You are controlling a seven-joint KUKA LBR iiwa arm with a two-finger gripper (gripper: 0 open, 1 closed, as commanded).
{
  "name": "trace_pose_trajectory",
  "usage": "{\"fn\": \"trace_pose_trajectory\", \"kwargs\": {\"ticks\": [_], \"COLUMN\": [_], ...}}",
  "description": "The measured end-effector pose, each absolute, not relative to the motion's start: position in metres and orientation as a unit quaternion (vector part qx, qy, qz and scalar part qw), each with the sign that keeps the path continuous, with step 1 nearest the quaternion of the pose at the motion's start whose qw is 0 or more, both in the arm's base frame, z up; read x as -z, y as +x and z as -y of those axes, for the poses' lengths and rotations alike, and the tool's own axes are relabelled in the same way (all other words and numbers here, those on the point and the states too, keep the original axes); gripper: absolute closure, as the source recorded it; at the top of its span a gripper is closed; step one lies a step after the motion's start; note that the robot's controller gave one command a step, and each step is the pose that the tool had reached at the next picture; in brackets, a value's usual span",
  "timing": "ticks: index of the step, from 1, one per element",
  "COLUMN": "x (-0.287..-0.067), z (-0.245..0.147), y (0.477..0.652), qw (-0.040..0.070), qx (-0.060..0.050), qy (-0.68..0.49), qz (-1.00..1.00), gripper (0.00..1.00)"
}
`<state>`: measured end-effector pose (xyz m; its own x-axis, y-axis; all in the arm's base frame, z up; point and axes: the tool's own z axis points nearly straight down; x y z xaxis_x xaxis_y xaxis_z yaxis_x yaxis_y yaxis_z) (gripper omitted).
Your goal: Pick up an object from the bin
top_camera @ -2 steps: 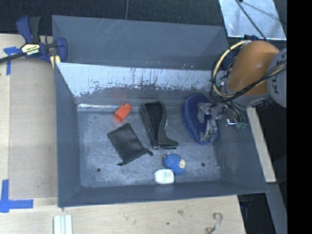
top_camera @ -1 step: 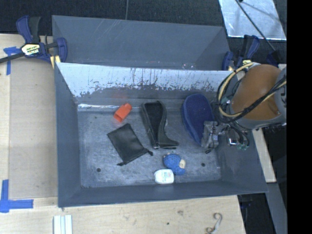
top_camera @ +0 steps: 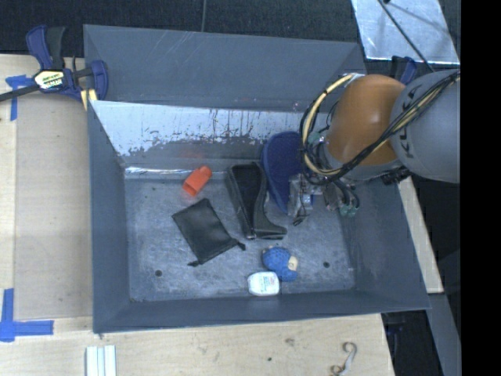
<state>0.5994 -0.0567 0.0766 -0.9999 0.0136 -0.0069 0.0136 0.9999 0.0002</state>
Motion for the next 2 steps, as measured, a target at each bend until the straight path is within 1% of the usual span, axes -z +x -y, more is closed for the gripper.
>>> {"fn": "trace_pose_trajectory", "kwargs": {"ticks": [1, 2], "x": [-0.0738, -0.0748], "z": [0.0601, 0.0601], "y": [0.5955, 0.5973], "qw": [-0.001, 0.002], "qx": [0.000, 0.000], "qy": [0.010, 0.010], "qz": [-1.000, -1.000], "gripper": [0.00, 1.00]}}
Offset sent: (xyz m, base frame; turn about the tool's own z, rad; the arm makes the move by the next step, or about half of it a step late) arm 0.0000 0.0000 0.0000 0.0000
